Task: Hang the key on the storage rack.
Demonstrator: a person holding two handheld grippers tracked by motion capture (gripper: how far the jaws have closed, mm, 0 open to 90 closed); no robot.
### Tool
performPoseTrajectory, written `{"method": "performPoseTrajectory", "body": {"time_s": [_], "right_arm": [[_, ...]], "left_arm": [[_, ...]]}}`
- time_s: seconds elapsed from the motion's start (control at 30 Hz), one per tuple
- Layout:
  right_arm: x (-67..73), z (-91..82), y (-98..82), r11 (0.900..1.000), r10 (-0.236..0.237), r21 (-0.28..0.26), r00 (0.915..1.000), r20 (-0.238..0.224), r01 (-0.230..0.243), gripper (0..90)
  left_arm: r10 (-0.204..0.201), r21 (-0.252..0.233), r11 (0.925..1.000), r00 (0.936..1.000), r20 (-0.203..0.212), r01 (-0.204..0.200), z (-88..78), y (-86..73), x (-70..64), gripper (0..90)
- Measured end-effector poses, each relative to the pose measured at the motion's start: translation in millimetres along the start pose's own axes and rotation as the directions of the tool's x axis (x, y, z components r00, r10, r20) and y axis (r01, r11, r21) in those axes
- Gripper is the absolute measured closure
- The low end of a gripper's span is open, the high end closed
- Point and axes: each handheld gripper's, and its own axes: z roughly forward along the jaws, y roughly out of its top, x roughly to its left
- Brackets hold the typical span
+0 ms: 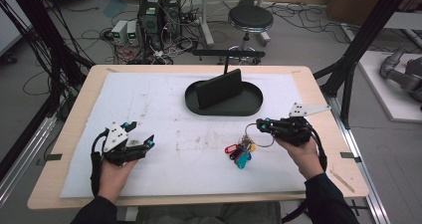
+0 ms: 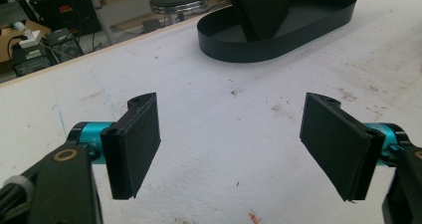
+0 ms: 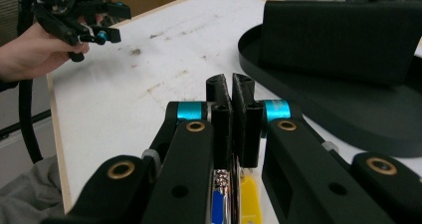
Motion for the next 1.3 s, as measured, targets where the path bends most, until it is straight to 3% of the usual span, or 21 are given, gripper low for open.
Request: {"method": "performPoseTrajectory", "body": {"time_s": [0.33, 0.7, 1.3], "right_arm": [[-0.8, -2.5, 19.5, 0.999, -0.045, -0.018, 0.999, -0.002, 0.045, 87.7], [-7.9, -7.9, 41.0, 0.997, -0.058, -0.053, 0.9982, 0.016, 0.058, 87.6], [-30.4, -8.5, 71.3, 0.993, -0.072, -0.091, 0.9933, 0.091, 0.08, 87.6]], "left_arm": [[0.0, 0.001, 1.0, 1.0, 0.004, 0.0, -0.5, -0.6, 0.4, 23.8], [0.002, -0.001, 1.0, 1.0, 0.006, -0.002, 0.0, -0.5, 0.7, 23.8], [-0.002, 0.002, 1.0, 1.0, 0.008, 0.002, -0.3, -2.2, 2.4, 23.8]]}}
